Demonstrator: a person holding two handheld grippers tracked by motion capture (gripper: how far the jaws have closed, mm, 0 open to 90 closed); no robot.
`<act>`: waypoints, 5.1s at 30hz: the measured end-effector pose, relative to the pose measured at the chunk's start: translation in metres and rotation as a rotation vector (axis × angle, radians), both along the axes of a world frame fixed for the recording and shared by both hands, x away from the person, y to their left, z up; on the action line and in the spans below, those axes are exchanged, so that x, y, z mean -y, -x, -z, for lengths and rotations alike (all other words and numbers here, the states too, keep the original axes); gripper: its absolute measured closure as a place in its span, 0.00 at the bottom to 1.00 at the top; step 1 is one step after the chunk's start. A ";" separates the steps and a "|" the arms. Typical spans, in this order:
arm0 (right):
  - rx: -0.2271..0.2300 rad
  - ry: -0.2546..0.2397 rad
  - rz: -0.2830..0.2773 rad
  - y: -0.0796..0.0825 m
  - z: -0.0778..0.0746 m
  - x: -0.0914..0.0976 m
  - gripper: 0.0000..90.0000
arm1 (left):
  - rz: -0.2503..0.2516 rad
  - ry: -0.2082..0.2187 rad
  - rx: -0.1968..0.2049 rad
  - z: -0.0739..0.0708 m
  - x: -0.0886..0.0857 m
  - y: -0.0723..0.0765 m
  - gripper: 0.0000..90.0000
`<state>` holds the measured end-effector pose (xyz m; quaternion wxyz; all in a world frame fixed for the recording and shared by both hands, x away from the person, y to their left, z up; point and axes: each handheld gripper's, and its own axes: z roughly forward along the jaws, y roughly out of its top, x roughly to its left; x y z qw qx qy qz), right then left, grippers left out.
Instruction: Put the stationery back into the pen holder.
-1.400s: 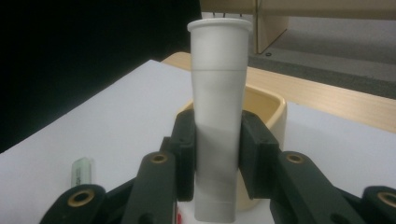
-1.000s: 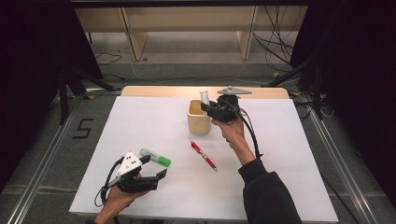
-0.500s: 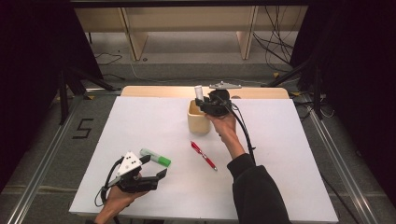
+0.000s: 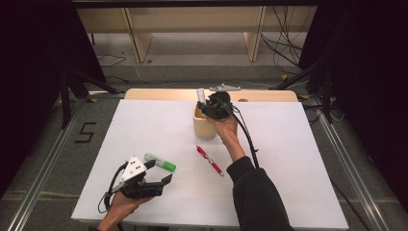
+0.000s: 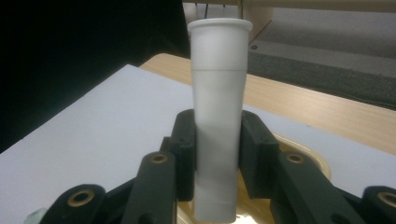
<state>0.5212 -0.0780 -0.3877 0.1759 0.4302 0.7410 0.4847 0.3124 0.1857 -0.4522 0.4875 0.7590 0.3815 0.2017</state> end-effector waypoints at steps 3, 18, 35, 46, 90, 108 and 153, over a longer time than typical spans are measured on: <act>-0.001 0.012 0.001 -0.001 0.003 -0.003 0.78 | 0.006 -0.004 0.002 -0.001 0.001 0.001 0.22; -0.017 0.048 0.017 -0.004 0.013 -0.008 0.78 | 0.012 -0.004 0.000 0.001 0.003 0.000 0.22; -0.002 0.017 0.054 -0.002 0.000 0.005 0.47 | 0.005 -0.003 -0.008 0.002 0.002 -0.001 0.21; 0.017 0.020 -0.021 0.015 -0.022 0.020 0.37 | 0.005 -0.006 -0.006 0.002 0.002 -0.001 0.21; -0.060 0.153 -0.231 0.108 0.027 0.042 0.31 | 0.004 -0.003 -0.020 0.003 0.001 -0.002 0.20; -0.185 0.305 -0.247 0.110 0.051 0.036 0.46 | 0.005 -0.002 -0.017 0.003 0.000 -0.002 0.20; -0.301 0.482 -0.230 0.114 0.084 0.024 0.85 | 0.006 -0.005 -0.017 0.003 0.001 -0.002 0.20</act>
